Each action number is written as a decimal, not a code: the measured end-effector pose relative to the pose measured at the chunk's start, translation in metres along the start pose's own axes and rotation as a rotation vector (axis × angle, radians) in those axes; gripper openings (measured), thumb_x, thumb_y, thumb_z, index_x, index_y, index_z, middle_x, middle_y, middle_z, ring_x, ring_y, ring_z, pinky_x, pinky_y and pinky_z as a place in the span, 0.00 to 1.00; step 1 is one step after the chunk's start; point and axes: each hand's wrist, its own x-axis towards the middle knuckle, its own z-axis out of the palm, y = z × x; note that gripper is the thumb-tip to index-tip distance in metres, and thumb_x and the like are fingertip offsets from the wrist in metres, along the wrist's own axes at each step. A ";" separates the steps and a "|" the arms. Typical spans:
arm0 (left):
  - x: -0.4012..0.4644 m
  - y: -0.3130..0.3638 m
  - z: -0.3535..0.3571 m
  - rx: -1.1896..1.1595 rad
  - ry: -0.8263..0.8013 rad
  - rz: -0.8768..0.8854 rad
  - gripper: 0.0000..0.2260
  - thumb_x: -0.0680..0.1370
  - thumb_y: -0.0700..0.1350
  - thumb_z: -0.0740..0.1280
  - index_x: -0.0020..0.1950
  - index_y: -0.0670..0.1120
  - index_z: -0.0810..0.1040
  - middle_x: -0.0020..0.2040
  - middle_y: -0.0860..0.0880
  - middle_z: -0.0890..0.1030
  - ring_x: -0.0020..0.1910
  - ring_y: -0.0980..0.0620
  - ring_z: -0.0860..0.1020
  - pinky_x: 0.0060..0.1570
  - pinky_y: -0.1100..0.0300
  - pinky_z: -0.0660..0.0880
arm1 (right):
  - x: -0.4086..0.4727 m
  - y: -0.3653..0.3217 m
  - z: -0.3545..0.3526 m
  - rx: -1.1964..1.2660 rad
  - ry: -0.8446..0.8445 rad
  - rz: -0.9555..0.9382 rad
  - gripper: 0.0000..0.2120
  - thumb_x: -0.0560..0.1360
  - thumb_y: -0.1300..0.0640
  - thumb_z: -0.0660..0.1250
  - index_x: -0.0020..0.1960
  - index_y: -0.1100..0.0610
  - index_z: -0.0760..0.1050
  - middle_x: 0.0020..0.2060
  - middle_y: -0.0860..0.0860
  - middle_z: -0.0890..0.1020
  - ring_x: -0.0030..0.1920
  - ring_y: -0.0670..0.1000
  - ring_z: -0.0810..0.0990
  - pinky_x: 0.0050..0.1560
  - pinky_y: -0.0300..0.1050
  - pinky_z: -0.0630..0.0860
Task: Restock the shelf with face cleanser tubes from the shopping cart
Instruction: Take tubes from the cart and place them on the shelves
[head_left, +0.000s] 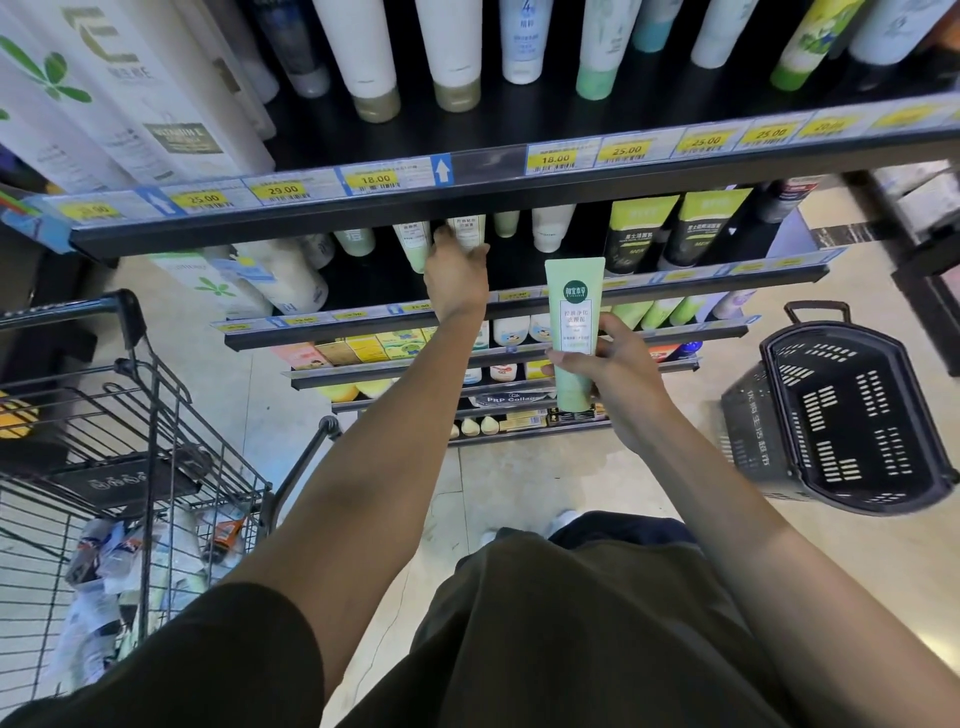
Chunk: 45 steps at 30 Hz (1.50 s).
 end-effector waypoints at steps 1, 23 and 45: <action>-0.001 -0.001 -0.002 0.001 -0.015 -0.016 0.19 0.77 0.51 0.74 0.59 0.39 0.74 0.51 0.41 0.84 0.50 0.38 0.83 0.47 0.47 0.80 | 0.000 0.000 0.001 0.012 -0.002 0.009 0.26 0.74 0.66 0.76 0.68 0.53 0.74 0.53 0.52 0.87 0.47 0.56 0.88 0.56 0.57 0.81; -0.006 -0.076 -0.075 0.678 -0.293 0.511 0.15 0.80 0.47 0.70 0.64 0.42 0.78 0.61 0.44 0.78 0.64 0.42 0.74 0.65 0.47 0.69 | 0.087 -0.031 0.053 -0.399 0.206 -0.329 0.24 0.69 0.54 0.80 0.61 0.48 0.74 0.59 0.51 0.81 0.60 0.50 0.80 0.62 0.53 0.80; -0.006 -0.090 -0.065 0.605 -0.205 0.504 0.14 0.79 0.44 0.72 0.63 0.41 0.80 0.58 0.43 0.79 0.61 0.42 0.74 0.63 0.48 0.70 | 0.170 -0.031 0.081 -0.609 0.393 -0.293 0.22 0.69 0.53 0.81 0.58 0.56 0.76 0.54 0.50 0.84 0.57 0.53 0.83 0.60 0.51 0.80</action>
